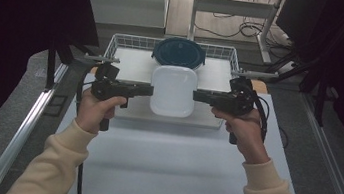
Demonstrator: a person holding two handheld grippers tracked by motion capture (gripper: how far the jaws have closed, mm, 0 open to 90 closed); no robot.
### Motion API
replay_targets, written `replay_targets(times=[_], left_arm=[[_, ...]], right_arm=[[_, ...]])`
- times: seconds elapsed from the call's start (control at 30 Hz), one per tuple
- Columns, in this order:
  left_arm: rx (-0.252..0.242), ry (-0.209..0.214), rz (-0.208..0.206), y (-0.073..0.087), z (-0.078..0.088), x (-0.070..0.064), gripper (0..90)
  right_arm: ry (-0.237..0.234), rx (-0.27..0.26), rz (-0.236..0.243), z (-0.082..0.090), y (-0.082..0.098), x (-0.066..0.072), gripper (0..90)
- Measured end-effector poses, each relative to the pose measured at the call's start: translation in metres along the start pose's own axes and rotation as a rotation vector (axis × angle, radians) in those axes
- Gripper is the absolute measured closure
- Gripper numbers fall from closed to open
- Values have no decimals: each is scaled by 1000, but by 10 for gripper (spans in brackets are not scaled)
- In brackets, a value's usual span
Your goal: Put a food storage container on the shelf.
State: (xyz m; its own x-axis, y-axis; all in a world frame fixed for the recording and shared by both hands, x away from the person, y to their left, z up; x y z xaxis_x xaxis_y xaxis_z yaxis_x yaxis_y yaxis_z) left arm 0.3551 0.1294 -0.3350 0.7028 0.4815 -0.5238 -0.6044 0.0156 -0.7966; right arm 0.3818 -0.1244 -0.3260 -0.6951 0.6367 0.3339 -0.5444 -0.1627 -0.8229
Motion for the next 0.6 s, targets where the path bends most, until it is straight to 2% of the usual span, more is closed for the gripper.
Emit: replay_targets(times=[0.33, 0.47, 0.6], left_arm=[[-9, -11, -25, -29, 9, -6, 800], [-21, 5, -12, -43, 10, -5, 800], [-23, 4, -9, -57, 11, -3, 799]], right_arm=[[5, -15, 23, 6, -30, 8, 792], [-10, -22, 14, 8, -46, 7, 793], [-6, -24, 16, 8, -61, 6, 793]])
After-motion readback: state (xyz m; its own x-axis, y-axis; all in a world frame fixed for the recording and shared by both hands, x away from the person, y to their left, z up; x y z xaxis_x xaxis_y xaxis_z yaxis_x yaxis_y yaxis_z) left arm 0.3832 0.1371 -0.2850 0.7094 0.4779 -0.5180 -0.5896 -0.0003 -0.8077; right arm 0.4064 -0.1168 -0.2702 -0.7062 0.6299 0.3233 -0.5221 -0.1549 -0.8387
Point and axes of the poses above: each handheld gripper's, and its own axes: z roughly backward along the jaws, y roughly out of its underside, x roughly to its left, the point moved 5 cm from there along -z, roughly forward along the jaws, and after that the axes turned 7 degrees about y, right-handed, at the moved point
